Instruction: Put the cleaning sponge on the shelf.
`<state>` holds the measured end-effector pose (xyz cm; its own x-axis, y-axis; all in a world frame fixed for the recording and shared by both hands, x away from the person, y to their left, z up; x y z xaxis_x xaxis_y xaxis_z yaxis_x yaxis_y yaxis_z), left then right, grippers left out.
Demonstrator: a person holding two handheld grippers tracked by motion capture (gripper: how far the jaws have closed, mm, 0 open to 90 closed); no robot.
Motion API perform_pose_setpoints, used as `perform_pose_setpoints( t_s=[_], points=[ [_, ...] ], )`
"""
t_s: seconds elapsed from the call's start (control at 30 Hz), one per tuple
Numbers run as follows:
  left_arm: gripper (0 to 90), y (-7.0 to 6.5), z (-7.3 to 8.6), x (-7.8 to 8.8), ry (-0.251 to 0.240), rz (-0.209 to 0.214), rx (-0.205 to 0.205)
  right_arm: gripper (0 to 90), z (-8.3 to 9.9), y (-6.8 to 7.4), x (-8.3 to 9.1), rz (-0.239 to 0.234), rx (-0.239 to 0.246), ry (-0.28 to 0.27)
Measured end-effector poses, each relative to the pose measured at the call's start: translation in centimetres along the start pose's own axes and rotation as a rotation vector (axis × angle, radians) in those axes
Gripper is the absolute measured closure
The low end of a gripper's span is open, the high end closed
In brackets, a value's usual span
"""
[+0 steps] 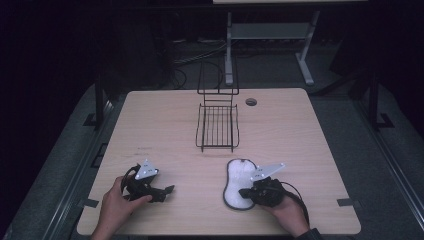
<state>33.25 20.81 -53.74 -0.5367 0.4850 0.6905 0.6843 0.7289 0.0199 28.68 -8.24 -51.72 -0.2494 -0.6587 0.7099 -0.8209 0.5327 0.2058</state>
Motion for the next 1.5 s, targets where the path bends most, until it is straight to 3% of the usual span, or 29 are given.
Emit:
perform_pose_setpoints(
  t_s=[0.6, 1.33, 1.5],
  points=[
    [12.9, 0.0, 0.0, 0.0, 0.000, 0.000, -0.001, 89.4, 2.1, -2.6, 2.7, 0.060, -0.081, -0.003],
    [12.9, 0.0, 0.0, 0.0, 0.000, 0.000, 0.000, 89.3, 4.8, -7.4, 6.6, 0.173, -0.184, -0.014],
    [12.8, 0.0, 0.0, 0.0, 0.000, 0.000, 0.000, 88.9, 5.2, -8.0, 7.1, 0.178, -0.194, -0.020]
  ],
)
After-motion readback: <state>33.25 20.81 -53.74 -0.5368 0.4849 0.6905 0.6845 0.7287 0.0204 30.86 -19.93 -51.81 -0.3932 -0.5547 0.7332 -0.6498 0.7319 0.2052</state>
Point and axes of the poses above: each handheld gripper's, and its own axes: x roughly backward along the jaws, z roughly out of its underside, y roughly to its left, the point moved 9 cm from there along -x, roughly forward along the jaws, and after that the axes turned 1 degree about -z, right-handed, at the moved point
